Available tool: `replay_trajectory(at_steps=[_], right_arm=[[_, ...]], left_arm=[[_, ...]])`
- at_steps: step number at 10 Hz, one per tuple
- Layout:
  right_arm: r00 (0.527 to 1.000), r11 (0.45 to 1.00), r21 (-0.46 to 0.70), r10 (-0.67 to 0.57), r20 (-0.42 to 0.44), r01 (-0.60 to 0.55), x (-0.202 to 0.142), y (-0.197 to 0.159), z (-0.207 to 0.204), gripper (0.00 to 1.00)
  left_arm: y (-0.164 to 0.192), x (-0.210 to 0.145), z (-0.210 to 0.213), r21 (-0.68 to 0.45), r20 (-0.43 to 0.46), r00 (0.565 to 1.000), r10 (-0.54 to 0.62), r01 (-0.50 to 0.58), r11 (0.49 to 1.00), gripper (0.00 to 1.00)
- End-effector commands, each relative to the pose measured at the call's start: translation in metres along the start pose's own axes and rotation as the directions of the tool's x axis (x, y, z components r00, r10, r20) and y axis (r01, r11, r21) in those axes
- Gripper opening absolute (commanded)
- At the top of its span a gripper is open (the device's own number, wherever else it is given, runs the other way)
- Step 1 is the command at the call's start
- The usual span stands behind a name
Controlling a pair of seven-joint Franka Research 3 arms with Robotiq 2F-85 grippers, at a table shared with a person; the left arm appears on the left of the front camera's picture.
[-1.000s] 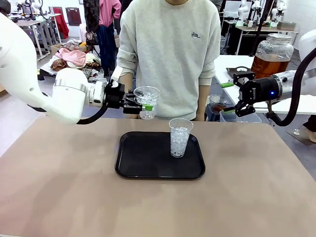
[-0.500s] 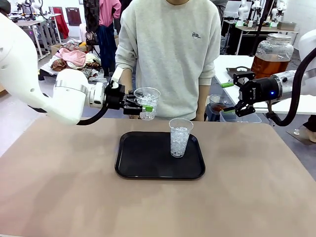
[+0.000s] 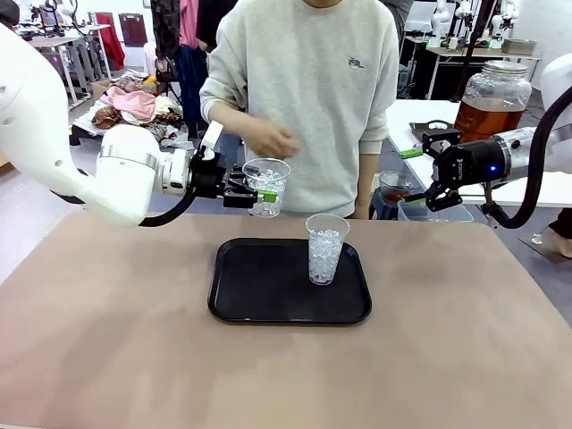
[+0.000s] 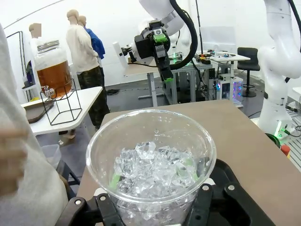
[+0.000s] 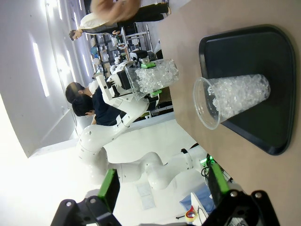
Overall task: Pour the drink into the iced cup.
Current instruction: Open the gripper to release the iced cup you were holding.
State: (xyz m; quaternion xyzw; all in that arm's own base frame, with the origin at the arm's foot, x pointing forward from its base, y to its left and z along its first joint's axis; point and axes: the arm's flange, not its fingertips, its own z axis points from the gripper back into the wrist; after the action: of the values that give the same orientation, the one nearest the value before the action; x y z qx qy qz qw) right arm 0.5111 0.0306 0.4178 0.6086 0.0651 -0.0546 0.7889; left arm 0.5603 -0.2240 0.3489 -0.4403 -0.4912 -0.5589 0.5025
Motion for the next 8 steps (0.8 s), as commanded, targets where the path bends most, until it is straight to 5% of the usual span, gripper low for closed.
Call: replay_trajectory(at_steps=[1,8], right_arm=[[1.000,1.000,0.001,0.000,0.001,0.000,-0.0007,0.0007,0.0001,1.00],[1.000,1.000,0.001,0.000,0.001,0.000,-0.0007,0.0007,0.0001,1.00]], left_arm=[[-0.0008,0.0030,-0.0016,-0.002,0.002,1.000,-0.012,0.012,1.000,0.60],[-0.0008,0.0030,-0.0016,-0.002,0.002,1.000,-0.012,0.012,1.000,0.60]])
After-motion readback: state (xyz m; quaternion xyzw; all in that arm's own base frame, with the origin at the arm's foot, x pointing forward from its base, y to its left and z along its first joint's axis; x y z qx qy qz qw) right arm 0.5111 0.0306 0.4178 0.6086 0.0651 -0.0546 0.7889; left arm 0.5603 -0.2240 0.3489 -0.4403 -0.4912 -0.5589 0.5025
